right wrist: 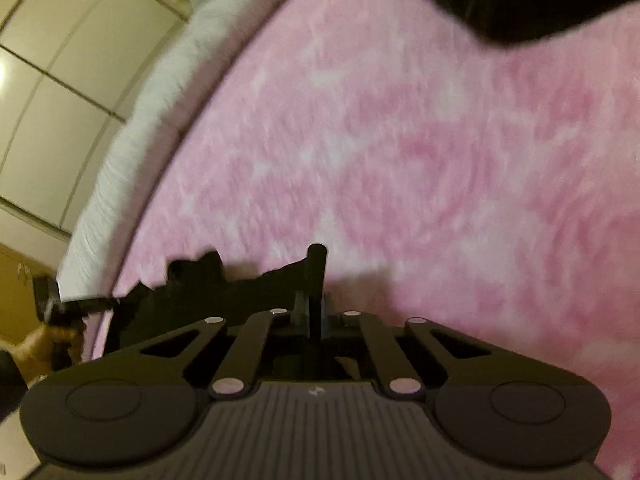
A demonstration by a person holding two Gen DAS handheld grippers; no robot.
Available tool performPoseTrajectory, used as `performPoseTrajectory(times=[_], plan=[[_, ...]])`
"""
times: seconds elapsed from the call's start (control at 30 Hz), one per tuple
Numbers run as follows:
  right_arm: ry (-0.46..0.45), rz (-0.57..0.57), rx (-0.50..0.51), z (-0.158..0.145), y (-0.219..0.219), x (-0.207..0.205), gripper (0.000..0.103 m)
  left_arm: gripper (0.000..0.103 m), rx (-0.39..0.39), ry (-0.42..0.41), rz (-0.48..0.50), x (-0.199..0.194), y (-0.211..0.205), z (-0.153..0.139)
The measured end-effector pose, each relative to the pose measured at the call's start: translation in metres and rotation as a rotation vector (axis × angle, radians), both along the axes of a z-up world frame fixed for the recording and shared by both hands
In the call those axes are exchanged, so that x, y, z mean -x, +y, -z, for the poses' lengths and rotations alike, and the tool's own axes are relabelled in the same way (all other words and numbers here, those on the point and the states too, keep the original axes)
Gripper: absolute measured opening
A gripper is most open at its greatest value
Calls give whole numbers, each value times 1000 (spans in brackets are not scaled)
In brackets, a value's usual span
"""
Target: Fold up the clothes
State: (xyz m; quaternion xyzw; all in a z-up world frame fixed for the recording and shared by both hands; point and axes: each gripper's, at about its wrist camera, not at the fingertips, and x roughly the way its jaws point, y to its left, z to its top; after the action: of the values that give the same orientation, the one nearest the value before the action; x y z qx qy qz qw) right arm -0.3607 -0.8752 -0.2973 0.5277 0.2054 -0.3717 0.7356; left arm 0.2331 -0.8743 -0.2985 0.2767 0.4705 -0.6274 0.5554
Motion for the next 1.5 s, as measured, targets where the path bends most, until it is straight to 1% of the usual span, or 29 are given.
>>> performPoseTrajectory(times=[0.03, 0.1, 0.17, 0.2, 0.23, 0.27, 0.3, 0.33, 0.4, 0.47, 0.53, 0.6, 0.67, 0.73, 0.8, 0.87, 0.93, 1.0, 1.03, 1.07, 1.13, 1.17, 1.23, 1.27, 1.33, 1.37, 1.5], plan=[[2, 2, 11, -2, 1, 2, 1, 15, -9, -13, 3, 2, -1, 4], [52, -33, -5, 8, 4, -3, 2, 17, -35, -24, -10, 4, -2, 14], [87, -39, -15, 13, 6, -7, 6, 21, -42, -29, -42, 5, -2, 15], [102, -35, -15, 13, 7, -7, 13, 26, -41, -34, -56, 4, -1, 13], [117, -30, -14, 13, 7, -8, 26, 30, -34, -46, -66, 1, 2, 7], [133, -25, -12, 13, 8, -8, 31, 32, -26, -59, -75, -3, 5, 0], [158, -17, 4, 6, 10, -5, 33, 32, -19, -71, -84, -6, 8, -7], [183, -10, 19, 0, 13, -3, 33, 31, -12, -83, -94, -10, 11, -13], [222, -6, 55, -16, 21, 5, 33, 32, 16, -106, -150, -19, 28, -33], [237, 1, 82, -32, 34, 10, 34, 33, 36, -116, -157, -13, 57, -50], [216, 5, 79, -45, 47, 13, 34, 38, 56, -126, -163, -7, 86, -66], [198, 3, 64, -55, 66, 15, 36, 39, 76, -136, -169, -1, 115, -83], [168, 14, 19, -55, 85, 19, 38, 41, 69, -132, -149, 21, 149, -86], [147, 14, -27, -48, 98, 20, 39, 41, 48, -124, -125, 49, 179, -81], [130, 1, -64, -41, 110, 20, 40, 41, 30, -94, -102, 77, 197, -72], [132, -29, -91, -30, 115, 15, 40, 43, 12, -64, -79, 106, 216, -64], [136, -59, -118, -19, 121, 11, 40, 45, -27, -110, -16, 132, 225, -45], [160, -73, -138, -6, 121, 11, 40, 45, -95, -166, 38, 147, 231, -20], [177, -82, -136, -3, 120, 11, 42, 44, -133, -192, 48, 151, 233, -8], [191, -100, -131, -1, 120, 11, 41, 44, -165, -204, 39, 152, 236, -1], [211, -126, -121, -5, 120, 11, 42, 43, -145, -200, -2, 154, 244, -9], [210, -131, -97, -15, 126, 11, 44, 43, -119, -183, -26, 155, 250, -17], [208, -140, -47, -34, 138, 9, 44, 44, -74, -150, -68, 160, 263, -33], [204, -144, -24, -43, 144, 9, 44, 44, -51, -136, -76, 166, 272, -39], [157, -156, -3, -55, 165, 5, 44, 44, -21, -114, -63, 181, 286, -45], [147, -168, 0, -57, 178, 2, 44, 44, -19, -104, -53, 191, 294, -44], [142, -229, -35, -40, 219, -9, 44, 45, -19, -68, -42, 222, 318, -43]])
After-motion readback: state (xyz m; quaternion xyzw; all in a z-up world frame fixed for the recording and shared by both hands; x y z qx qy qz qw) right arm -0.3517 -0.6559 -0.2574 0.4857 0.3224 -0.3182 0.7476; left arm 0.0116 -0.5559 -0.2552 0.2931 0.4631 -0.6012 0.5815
